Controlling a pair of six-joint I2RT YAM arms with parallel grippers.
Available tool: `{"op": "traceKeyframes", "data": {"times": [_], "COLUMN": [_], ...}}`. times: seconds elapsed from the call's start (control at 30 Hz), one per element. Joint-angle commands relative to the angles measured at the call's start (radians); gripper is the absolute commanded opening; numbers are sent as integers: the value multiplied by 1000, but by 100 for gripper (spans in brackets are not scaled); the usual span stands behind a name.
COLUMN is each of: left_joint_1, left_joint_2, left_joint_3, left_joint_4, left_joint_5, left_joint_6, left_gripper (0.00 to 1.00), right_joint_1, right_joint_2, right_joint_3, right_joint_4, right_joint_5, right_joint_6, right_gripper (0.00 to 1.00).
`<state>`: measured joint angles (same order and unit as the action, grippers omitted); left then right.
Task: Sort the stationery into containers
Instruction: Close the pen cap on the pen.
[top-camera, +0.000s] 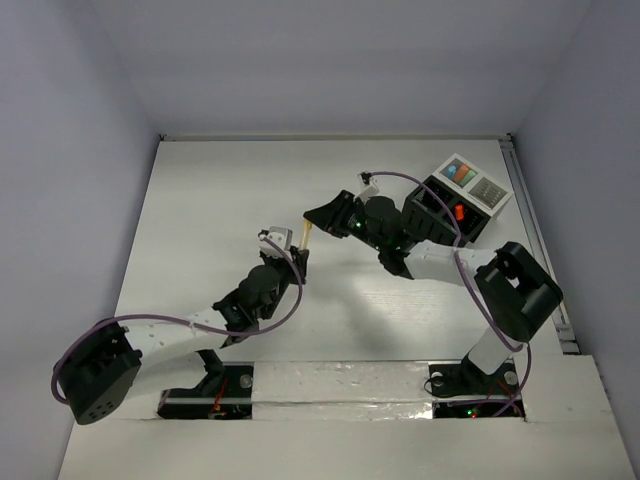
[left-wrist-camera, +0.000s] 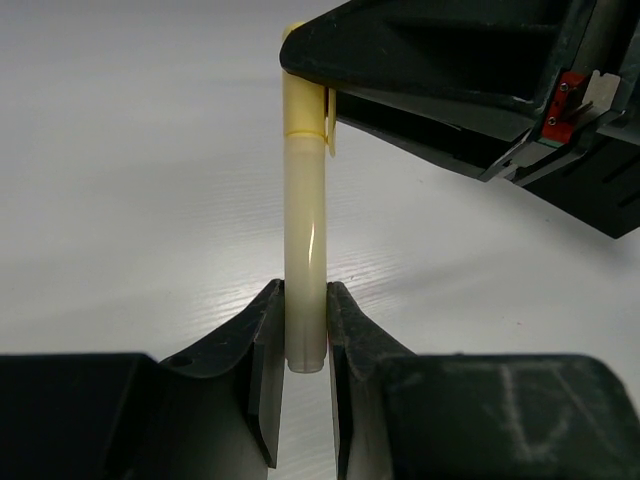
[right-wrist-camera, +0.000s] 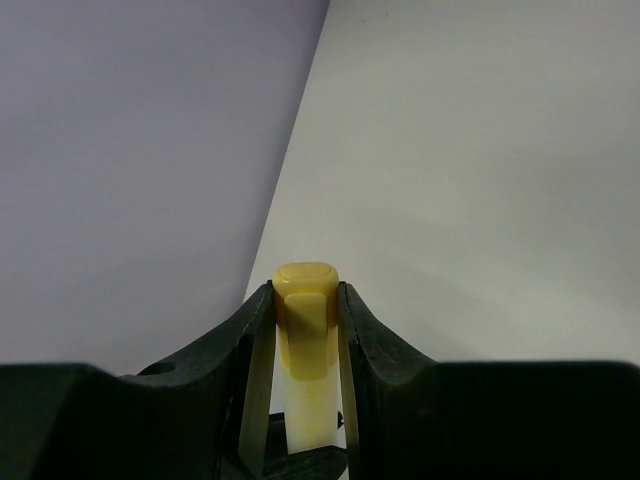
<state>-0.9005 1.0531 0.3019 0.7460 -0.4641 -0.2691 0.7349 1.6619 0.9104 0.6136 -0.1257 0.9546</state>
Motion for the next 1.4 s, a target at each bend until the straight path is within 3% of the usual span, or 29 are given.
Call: {"op": "traceKeyframes", "data": {"times": [0.0,0.8,1.13,1.37], "left_joint_1": [11,40,107,107], "left_joint_2": [-2,82,28,84], "left_joint_3": [108,442,499,523], "left_joint_4": [128,142,112,139], "left_joint_5": [-39,53,192,260], "left_joint_6": [30,163,105,44], "left_gripper": [0,0,0,0], "right_joint_1": [61,185,185,218], "right_joint_2": [-17,65,45,73], "right_joint_3": [-48,-312,-323,-295], "right_joint_4": [-61,129,115,106], "right_joint_5": [-103,-95,-67,-74], "right_joint_6": [-68,-2,-10,-7], "right_gripper": [0,0,0,0]}}
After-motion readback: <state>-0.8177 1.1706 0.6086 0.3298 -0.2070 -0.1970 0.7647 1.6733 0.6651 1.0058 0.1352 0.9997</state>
